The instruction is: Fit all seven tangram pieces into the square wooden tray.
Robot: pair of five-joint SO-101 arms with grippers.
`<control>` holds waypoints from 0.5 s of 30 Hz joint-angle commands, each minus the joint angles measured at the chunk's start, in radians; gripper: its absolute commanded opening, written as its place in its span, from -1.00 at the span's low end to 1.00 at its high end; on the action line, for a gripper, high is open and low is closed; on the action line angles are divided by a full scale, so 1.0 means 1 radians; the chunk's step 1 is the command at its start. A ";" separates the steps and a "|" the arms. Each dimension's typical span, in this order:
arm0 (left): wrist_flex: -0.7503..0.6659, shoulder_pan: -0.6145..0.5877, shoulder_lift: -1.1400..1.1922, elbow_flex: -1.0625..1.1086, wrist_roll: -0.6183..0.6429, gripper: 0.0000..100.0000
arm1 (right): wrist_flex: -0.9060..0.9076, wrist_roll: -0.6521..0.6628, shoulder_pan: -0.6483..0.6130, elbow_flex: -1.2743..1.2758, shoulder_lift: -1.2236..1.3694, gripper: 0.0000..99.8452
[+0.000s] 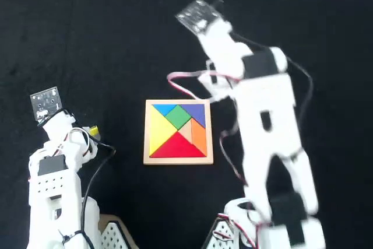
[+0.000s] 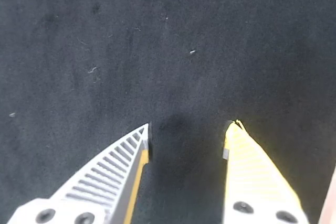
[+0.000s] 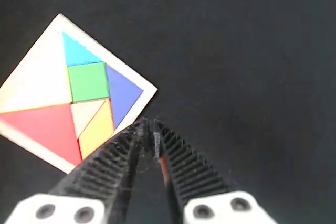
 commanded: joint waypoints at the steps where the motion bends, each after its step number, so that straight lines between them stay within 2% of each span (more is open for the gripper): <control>1: 0.006 0.008 -0.005 -0.205 -0.057 -0.52 | -0.081 -0.103 0.040 0.153 -0.275 -0.98; 4: 0.095 0.015 -0.005 -0.371 -0.133 -0.52 | -0.095 -0.172 0.021 0.226 -0.516 -0.98; 8: 0.253 0.051 -0.011 -0.570 -0.107 -0.52 | -0.173 -0.173 0.028 0.361 -0.765 -0.98; 11: 0.331 0.053 -0.057 -0.711 -0.101 -0.52 | -0.232 -0.175 0.029 0.460 -0.837 -0.98; 15: 0.324 0.104 -0.143 -0.769 -0.115 -0.52 | -0.325 -0.181 0.068 0.503 -0.854 -0.98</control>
